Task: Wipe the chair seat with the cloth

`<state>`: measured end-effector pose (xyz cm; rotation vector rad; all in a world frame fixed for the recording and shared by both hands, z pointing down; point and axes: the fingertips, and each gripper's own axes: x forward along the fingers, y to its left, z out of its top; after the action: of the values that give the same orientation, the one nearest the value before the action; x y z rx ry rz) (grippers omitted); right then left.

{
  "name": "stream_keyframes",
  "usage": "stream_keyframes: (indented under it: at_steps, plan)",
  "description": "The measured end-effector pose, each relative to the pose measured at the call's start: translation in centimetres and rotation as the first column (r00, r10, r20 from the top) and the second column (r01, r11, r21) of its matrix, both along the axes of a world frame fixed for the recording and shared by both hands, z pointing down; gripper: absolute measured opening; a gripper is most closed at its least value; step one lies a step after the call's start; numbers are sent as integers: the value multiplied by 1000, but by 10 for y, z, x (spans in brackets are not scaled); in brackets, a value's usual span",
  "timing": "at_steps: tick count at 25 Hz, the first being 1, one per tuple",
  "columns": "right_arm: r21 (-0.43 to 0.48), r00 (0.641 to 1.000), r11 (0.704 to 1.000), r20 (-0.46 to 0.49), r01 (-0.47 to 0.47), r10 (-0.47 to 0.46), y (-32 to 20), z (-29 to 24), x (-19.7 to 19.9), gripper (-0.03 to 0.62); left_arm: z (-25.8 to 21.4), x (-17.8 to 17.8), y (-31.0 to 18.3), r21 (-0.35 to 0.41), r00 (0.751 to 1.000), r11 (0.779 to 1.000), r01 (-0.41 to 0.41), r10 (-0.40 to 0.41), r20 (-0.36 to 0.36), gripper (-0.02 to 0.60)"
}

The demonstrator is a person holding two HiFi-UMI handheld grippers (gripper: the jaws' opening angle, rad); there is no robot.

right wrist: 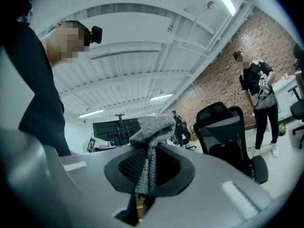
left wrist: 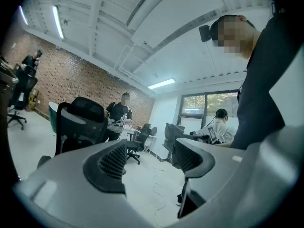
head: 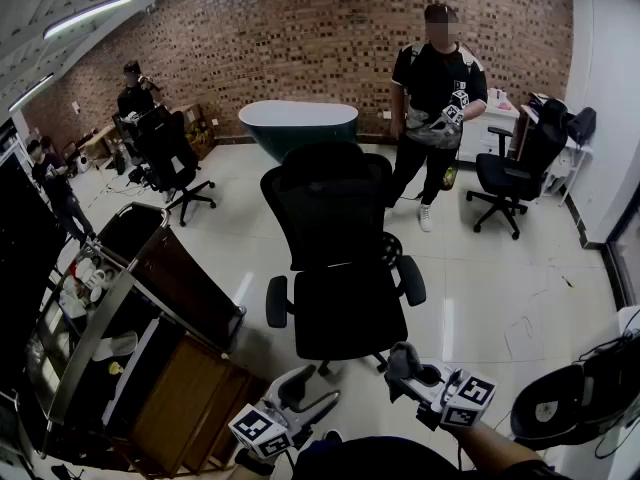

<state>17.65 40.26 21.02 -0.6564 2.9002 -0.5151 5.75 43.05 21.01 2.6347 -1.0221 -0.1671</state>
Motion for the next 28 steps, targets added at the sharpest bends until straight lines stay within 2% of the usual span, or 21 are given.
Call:
stream_keyframes:
  at_steps: [5, 12, 18, 24, 28]
  plan:
    - [-5, 1000, 1000, -16, 17, -17, -19, 9, 6, 29, 11, 6, -15, -9, 1000, 1000, 20, -20, -2, 344]
    - [-15, 999, 1000, -27, 17, -17, -64, 17, -13, 29, 26, -17, -56, -27, 999, 999, 40, -40, -22, 344]
    - [-28, 999, 1000, -45, 0, -1, -128, 27, -50, 29, 40, -51, -128, -46, 999, 999, 18, -20, -47, 344]
    - [-64, 997, 997, -73, -43, 38, -211, 32, -97, 29, 32, -100, -220, -38, 997, 998, -49, 47, -56, 344]
    - [-51, 995, 995, -65, -81, 78, -260, 31, -129, 29, 31, -132, -270, -38, 994, 994, -107, 105, -29, 344]
